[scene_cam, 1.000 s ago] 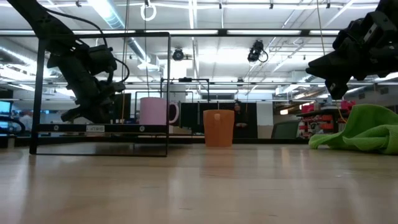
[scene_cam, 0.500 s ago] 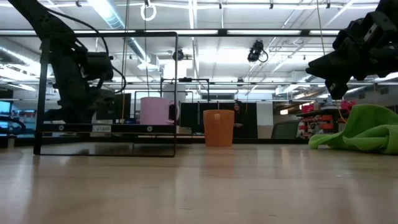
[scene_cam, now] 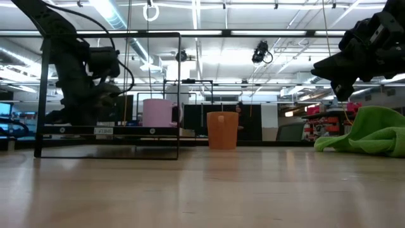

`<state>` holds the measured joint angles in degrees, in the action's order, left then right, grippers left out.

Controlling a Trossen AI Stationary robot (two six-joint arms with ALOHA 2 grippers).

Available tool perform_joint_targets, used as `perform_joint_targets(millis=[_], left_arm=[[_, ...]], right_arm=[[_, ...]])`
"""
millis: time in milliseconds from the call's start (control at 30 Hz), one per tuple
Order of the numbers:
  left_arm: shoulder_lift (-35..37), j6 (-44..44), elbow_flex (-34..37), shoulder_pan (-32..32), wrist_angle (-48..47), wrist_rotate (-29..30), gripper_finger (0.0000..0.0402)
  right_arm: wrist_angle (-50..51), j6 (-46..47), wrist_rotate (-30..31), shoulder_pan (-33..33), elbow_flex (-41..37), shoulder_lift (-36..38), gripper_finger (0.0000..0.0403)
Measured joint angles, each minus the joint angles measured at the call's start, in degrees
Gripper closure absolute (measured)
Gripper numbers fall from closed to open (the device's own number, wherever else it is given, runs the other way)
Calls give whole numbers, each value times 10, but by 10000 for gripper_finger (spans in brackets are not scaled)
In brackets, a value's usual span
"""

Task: Stack small to large cups/mugs on shelf
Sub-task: Adjust the shelf

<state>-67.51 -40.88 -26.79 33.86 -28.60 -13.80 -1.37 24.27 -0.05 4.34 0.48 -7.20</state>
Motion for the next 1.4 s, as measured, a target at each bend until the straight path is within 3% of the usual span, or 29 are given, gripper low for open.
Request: perform_joint_targets(millis=[267,500,733,1167,1400], left_arm=[[0,-9,1,-6,53,0,395],[0,-5,1,3,65,3,382],[0,22,1,41,63,66,394],[0,40,0,89,112,66,392],[-50,42,0,102,155,54,388]], right_arm=[[0,0,0,0,0,0,326],[0,2,0,0,0,0,326],[0,2,0,0,0,0,326],[0,2,0,0,0,0,326],[0,2,0,0,0,0,326]])
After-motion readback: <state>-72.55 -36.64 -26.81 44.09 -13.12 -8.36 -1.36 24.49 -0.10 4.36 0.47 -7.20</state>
